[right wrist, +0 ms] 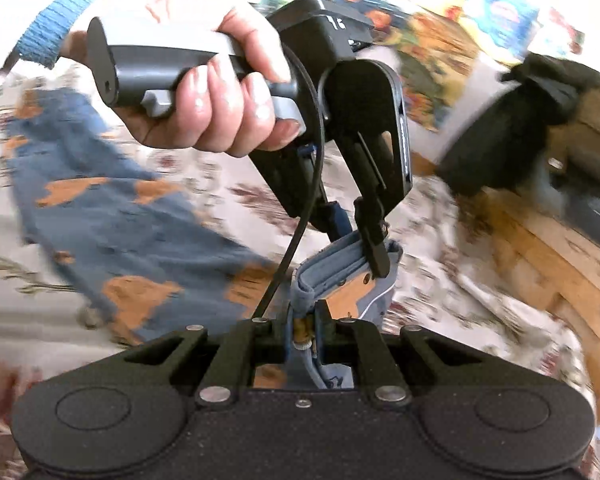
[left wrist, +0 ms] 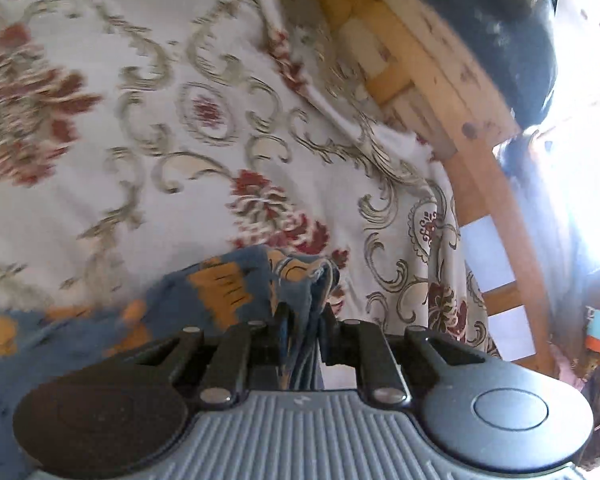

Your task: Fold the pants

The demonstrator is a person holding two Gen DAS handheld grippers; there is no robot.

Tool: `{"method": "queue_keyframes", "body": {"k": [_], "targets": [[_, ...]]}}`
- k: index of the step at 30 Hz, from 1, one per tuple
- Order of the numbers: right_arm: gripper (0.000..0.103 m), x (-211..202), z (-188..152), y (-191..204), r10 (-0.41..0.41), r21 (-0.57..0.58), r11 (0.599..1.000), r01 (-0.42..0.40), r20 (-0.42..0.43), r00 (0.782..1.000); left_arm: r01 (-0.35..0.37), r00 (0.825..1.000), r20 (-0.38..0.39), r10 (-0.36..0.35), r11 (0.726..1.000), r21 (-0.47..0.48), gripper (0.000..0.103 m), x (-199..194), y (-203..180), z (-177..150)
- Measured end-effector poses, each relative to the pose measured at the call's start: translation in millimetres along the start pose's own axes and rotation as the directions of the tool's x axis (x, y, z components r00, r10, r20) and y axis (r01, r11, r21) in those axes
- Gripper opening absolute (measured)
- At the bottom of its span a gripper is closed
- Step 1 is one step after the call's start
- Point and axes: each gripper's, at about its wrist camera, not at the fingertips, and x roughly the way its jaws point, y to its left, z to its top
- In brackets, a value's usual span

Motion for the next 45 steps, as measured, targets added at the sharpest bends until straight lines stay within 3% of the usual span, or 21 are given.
{"method": "queue_keyframes", "body": {"k": [7, 10, 12, 15, 20, 22, 24, 27, 33, 45], "targets": [[0.011, 14.4, 13.1, 55.8, 0.176, -0.102, 0.978, -0.181, -0.05, 0.983, -0.043, 0.997, 0.057, 0.051, 0.99, -0.133, 0.017, -36.1, 84.0, -54.0], [0.012, 25.1, 12.9, 69.2, 0.211, -0.125, 0.967, -0.221, -0.088, 0.974, -0.05, 0.995, 0.074, 0.064, 0.982, -0.183, 0.029, -36.9, 112.5, -69.3], [0.012, 28.5, 12.3, 70.9, 0.219, -0.123, 0.965, -0.231, -0.101, 0.97, -0.028, 0.994, 0.093, 0.049, 0.976, -0.214, 0.046, -37.9, 126.3, -76.0], [0.014, 30.6, 11.2, 67.9, 0.224, -0.113, 0.965, -0.236, -0.11, 0.968, 0.024, 0.993, 0.119, 0.004, 0.972, -0.234, 0.055, -38.7, 134.7, -81.9], [0.014, 28.9, 7.4, 67.3, 0.223, -0.108, 0.966, -0.235, -0.107, 0.969, 0.021, 0.993, 0.117, 0.007, 0.972, -0.236, 0.059, -37.2, 132.7, -80.4], [0.014, 29.6, 6.9, 66.6, 0.225, -0.106, 0.966, -0.236, -0.108, 0.968, 0.008, 0.992, 0.12, 0.022, 0.971, -0.241, 0.056, -36.2, 131.3, -80.4], [0.014, 29.1, 6.1, 66.6, 0.227, -0.104, 0.966, -0.238, -0.108, 0.968, -0.041, 0.992, 0.106, 0.068, 0.97, -0.238, 0.034, -36.4, 131.2, -82.2], [0.014, 28.7, 5.7, 66.6, 0.224, -0.105, 0.966, -0.235, -0.106, 0.969, -0.055, 0.99, 0.11, 0.085, 0.967, -0.251, 0.024, -36.2, 130.1, -82.7], [0.015, 27.4, 5.5, 66.9, 0.222, -0.096, 0.968, -0.231, -0.098, 0.97, -0.065, 0.987, 0.132, 0.094, 0.975, -0.21, 0.015, -44.2, 123.0, -84.1], [0.014, 18.8, 26.7, 79.8, 0.258, -0.09, 0.961, -0.262, -0.051, 0.965, -0.073, 0.985, 0.142, 0.099, 0.981, -0.182, 0.012, -73.1, 128.9, -87.3]]}}
